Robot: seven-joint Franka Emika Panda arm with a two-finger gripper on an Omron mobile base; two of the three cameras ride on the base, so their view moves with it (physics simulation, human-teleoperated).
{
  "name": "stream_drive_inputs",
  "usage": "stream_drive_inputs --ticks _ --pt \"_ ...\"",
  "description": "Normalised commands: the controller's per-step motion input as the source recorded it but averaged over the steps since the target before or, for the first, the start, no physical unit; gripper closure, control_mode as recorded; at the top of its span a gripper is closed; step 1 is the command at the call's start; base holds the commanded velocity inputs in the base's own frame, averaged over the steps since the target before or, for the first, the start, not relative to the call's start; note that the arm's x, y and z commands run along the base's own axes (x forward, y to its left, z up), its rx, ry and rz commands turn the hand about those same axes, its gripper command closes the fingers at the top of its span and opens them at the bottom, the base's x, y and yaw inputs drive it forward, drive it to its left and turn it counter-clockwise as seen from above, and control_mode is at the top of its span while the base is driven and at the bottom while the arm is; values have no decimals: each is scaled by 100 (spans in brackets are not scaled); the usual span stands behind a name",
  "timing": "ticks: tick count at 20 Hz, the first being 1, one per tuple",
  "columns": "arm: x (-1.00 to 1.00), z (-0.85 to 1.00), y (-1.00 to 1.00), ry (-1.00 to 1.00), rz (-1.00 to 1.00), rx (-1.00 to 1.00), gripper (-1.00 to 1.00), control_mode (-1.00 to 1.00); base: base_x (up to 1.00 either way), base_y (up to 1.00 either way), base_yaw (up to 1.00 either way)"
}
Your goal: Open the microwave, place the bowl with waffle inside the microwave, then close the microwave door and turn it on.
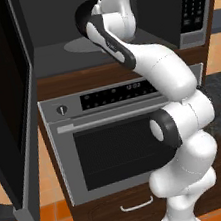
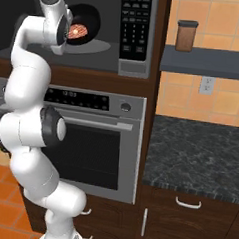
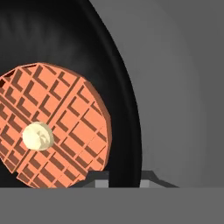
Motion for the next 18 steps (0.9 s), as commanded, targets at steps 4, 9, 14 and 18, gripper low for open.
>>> stream_drive_inputs --ticks 4,9,14,18 --pt "50 -27 0 0 0 0 100 -100 0 0 0" --pt "1 -25 0 0 -3 0 100 -100 0 0 0" --pt "-22 -27 0 0 -5 0 -100 -100 0 0 0" --pt "-34 -17 0 -7 -2 0 -100 -100 0 0 0"
